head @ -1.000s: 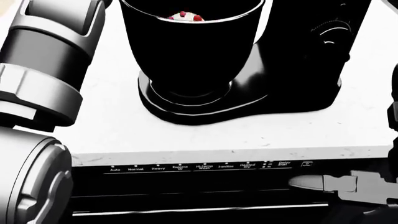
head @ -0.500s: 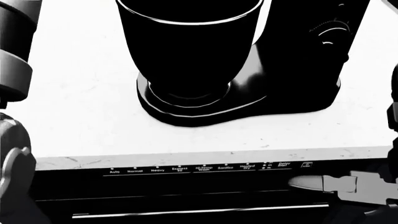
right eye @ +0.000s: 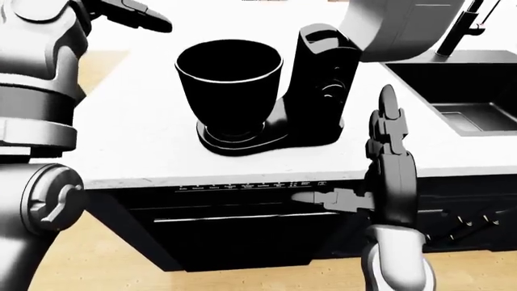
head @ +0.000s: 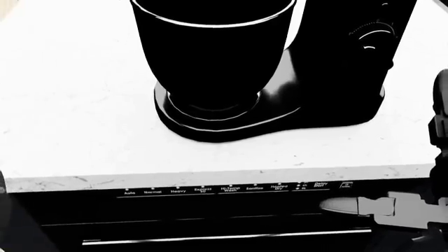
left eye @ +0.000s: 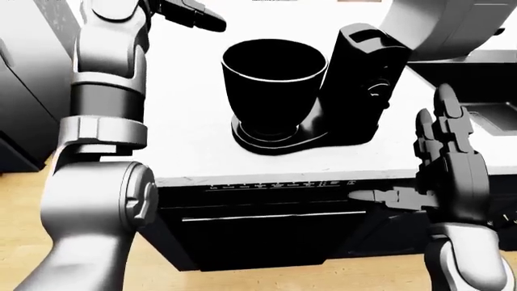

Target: Place the cake in the stand mixer bowl.

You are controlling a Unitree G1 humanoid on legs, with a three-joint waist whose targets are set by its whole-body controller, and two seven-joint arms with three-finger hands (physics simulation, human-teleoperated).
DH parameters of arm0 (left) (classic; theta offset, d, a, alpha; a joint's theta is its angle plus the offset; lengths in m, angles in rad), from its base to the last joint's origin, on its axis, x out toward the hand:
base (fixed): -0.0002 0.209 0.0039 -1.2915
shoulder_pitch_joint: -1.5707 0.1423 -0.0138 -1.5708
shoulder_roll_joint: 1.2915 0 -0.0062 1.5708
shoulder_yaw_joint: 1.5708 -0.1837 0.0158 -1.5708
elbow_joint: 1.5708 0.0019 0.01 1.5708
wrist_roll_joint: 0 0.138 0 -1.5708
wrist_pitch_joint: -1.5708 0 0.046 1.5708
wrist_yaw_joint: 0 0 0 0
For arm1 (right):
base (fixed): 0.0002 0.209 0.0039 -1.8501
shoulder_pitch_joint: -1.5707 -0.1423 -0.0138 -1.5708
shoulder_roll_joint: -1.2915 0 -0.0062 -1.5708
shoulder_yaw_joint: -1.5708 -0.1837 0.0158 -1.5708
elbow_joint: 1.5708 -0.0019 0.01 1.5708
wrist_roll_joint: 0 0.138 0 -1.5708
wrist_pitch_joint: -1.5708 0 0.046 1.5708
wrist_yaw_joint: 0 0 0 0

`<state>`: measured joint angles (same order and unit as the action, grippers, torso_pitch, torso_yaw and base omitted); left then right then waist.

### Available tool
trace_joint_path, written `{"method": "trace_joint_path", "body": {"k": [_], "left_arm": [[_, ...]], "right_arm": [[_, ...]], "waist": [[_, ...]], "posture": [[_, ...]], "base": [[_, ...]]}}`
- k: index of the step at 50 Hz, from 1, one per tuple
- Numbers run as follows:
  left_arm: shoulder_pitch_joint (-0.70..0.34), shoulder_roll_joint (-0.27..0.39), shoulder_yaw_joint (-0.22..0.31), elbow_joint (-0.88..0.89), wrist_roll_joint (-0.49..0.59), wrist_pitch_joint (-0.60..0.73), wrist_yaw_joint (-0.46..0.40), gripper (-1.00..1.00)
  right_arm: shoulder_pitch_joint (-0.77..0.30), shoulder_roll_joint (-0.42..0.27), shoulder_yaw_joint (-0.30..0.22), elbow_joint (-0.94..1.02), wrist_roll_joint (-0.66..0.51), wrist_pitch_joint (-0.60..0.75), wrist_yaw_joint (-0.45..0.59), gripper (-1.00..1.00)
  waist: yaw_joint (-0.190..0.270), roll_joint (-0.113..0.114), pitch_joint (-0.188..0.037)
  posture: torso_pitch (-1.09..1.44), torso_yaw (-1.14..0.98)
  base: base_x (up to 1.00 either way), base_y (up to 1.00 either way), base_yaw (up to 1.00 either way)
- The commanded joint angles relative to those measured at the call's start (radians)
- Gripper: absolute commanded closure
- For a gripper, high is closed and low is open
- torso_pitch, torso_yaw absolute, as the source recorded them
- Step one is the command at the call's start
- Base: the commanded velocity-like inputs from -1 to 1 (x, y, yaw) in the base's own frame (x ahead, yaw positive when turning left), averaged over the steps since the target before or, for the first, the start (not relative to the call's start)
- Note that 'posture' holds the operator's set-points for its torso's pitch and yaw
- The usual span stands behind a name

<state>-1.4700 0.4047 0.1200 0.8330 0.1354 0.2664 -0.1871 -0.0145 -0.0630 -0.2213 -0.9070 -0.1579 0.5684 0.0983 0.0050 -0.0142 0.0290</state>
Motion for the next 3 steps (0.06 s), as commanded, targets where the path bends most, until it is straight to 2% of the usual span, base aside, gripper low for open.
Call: {"method": "trace_joint_path", "body": {"k": [1, 3], "left_arm": [[-0.025, 0.010, 0.004, -0.056, -0.005, -0.006, 0.000, -1.00], [-0.013, 0.012, 0.007, -0.086, -0.012, 0.013, -0.008, -1.00]], "right_arm": [[-0.015, -0.006, -0.005, -0.033, -0.002, -0.030, -0.005, -1.00], [-0.015, -0.007, -0.006, -0.035, -0.002, -0.026, -0.004, -1.00]], "waist": [[-0.001, 0.002, -0.023], [-0.001, 0.002, -0.024]], "posture": [[0.00, 0.00], [0.00, 0.00]], "base": [[0.00, 0.00, 0.00], [0.00, 0.00, 0.00]]}}
